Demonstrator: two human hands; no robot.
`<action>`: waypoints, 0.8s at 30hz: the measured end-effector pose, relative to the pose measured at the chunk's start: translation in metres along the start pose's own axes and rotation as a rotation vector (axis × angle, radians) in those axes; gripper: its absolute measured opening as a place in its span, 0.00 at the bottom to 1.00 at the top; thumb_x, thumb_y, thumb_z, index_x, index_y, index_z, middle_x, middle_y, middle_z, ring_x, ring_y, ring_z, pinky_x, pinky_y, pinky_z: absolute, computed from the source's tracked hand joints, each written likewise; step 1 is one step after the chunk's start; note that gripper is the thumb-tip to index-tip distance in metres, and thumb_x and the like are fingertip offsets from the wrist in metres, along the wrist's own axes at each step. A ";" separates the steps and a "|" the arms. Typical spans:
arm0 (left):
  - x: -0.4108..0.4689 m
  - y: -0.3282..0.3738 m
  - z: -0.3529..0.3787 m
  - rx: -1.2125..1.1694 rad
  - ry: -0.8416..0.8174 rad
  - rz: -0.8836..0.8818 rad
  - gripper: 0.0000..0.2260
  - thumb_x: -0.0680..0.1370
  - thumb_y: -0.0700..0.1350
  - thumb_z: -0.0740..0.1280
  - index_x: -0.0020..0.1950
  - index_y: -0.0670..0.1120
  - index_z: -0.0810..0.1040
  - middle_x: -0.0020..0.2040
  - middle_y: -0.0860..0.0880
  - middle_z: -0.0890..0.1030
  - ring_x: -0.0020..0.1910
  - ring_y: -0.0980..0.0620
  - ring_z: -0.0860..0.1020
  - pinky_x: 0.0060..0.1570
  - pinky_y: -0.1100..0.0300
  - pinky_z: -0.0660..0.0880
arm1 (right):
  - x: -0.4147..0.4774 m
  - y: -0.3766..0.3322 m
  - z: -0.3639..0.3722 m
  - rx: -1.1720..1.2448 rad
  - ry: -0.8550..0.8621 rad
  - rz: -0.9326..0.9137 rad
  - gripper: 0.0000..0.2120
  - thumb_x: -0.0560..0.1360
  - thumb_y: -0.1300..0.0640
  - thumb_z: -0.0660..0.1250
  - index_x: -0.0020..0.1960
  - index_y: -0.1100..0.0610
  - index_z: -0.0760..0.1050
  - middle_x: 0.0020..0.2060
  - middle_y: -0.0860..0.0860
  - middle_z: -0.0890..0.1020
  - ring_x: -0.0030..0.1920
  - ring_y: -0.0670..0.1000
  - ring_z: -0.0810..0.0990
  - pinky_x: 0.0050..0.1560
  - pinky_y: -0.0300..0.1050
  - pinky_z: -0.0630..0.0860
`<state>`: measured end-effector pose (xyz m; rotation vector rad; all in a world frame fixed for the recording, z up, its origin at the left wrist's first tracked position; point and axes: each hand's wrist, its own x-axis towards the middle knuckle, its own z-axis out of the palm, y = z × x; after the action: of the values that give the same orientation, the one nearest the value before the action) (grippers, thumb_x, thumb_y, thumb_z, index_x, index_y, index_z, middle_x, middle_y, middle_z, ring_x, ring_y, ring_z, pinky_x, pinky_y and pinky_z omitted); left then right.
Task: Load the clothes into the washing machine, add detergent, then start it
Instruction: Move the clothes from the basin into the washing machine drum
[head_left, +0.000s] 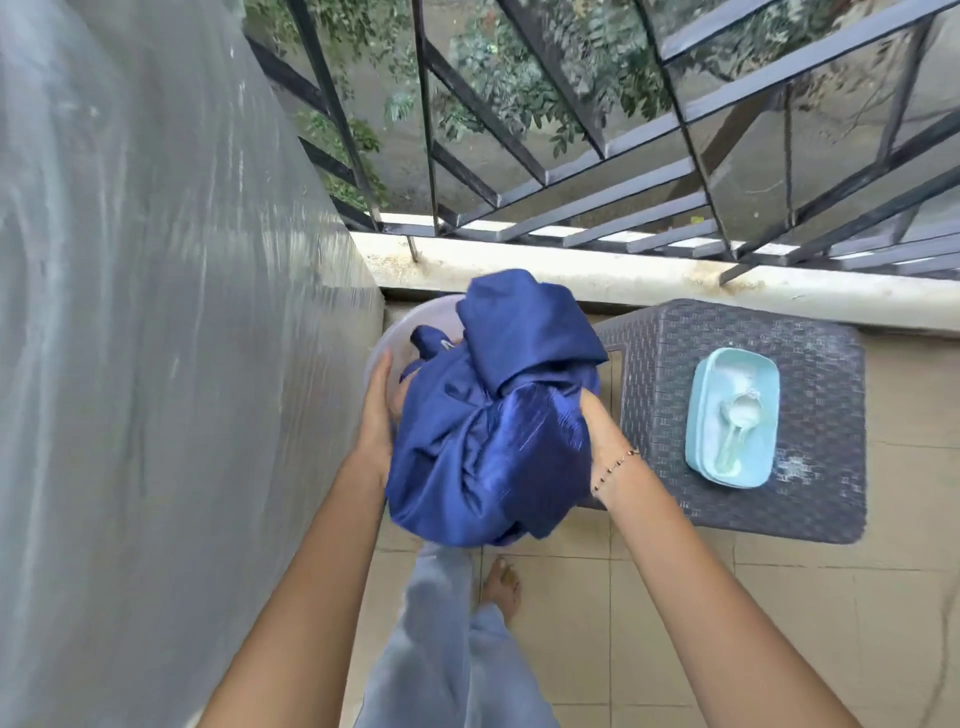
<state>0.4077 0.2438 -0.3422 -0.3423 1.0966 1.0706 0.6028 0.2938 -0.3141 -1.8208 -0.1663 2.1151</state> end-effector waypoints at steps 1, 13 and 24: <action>-0.007 0.002 0.009 0.052 -0.023 0.004 0.28 0.75 0.68 0.59 0.57 0.47 0.82 0.57 0.45 0.83 0.53 0.45 0.83 0.56 0.50 0.78 | -0.007 0.000 -0.003 0.035 -0.032 -0.018 0.20 0.78 0.45 0.57 0.40 0.54 0.82 0.33 0.51 0.85 0.37 0.51 0.83 0.43 0.44 0.77; -0.150 0.009 0.082 0.602 -0.038 0.199 0.10 0.78 0.50 0.67 0.55 0.45 0.78 0.47 0.46 0.83 0.46 0.47 0.83 0.40 0.61 0.80 | -0.141 -0.019 0.001 0.012 -0.163 -0.255 0.21 0.82 0.49 0.47 0.46 0.54 0.76 0.35 0.49 0.85 0.47 0.52 0.79 0.42 0.44 0.75; -0.283 0.010 0.103 0.477 -0.136 0.608 0.16 0.78 0.35 0.64 0.64 0.45 0.75 0.62 0.43 0.80 0.60 0.45 0.79 0.61 0.51 0.75 | -0.280 -0.035 0.045 -0.107 -0.373 -0.540 0.08 0.63 0.50 0.74 0.31 0.54 0.84 0.31 0.48 0.85 0.35 0.45 0.84 0.33 0.34 0.78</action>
<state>0.4426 0.1702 -0.0525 0.4679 1.3254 1.2870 0.5981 0.2395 -0.0334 -1.2207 -0.7798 2.0360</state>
